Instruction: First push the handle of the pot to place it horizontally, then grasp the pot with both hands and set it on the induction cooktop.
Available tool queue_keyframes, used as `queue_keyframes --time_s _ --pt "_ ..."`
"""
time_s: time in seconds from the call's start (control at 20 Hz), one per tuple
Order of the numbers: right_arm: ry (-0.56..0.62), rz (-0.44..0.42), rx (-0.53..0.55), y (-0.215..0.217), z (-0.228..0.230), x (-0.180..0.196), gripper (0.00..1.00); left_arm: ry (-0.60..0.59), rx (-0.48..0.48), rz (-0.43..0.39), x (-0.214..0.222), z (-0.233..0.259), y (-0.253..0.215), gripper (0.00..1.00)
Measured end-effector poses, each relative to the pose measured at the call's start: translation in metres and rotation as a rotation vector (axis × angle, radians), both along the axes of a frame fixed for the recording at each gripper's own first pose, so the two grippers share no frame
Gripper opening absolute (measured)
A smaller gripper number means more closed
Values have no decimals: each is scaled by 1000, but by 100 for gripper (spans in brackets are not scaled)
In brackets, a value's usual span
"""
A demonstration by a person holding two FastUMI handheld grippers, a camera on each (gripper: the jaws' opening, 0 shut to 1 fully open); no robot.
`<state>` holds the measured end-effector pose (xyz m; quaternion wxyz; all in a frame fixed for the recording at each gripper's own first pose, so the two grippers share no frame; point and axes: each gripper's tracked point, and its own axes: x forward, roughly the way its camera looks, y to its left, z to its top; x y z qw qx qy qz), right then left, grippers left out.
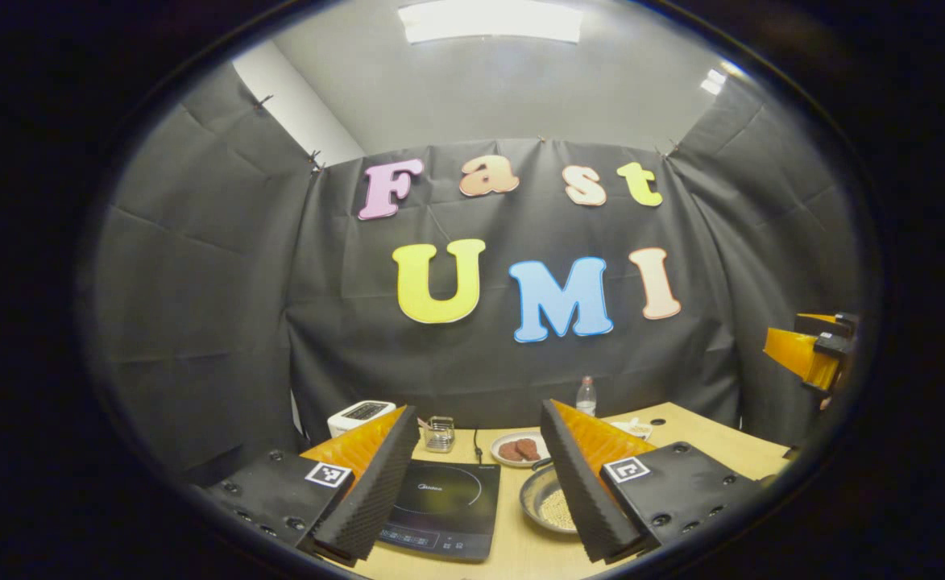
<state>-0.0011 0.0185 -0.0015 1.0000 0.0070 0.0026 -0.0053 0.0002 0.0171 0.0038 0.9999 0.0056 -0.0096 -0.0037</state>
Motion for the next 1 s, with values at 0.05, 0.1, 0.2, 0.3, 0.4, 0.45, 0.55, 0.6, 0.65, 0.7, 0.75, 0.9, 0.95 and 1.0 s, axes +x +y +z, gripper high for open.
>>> queue_keyframes --time_s 0.05,0.1,0.2,0.3,0.4,0.45,0.55,0.6,0.65,0.7,0.75,0.9,0.95,1.0 --pt "3 0 3 1 -1 1 96 -1 1 0 0 0 1 98" --pt "7 -1 5 2 -2 2 96 -1 1 0 0 0 2 98" --pt "12 -1 10 6 -2 4 96 -5 0 -1 1 1 7 98" --pt "23 -4 13 8 -6 6 96 -7 1 -1 1 2 10 98" --pt "34 -14 3 10 -8 10 93 -11 1 0 3 0 17 98" --pt "39 -17 3 12 -10 11 86 -13 0 1 4 -1 19 98" --pt "54 -19 2 18 -15 13 81 -10 -1 2 6 -5 27 94" --pt "48 -30 4 18 -13 14 66 -6 -2 1 8 -6 30 100" --pt "50 -26 12 22 -12 16 51 -5 -2 2 9 -8 35 98" --pt "59 -16 13 29 -15 16 48 -6 -2 2 10 -8 40 98" --pt "66 -11 9 31 -18 26 48 -7 -4 -1 12 -9 44 98" --pt "61 -51 -7 33 -17 21 1 -11 -2 -6 17 -11 58 94" --pt "72 -16 -2 52 -21 22 6 -10 0 -6 18 -14 65 98" --pt "85 8 -5 62 -27 26 7 -12 -2 -6 19 -16 70 98"
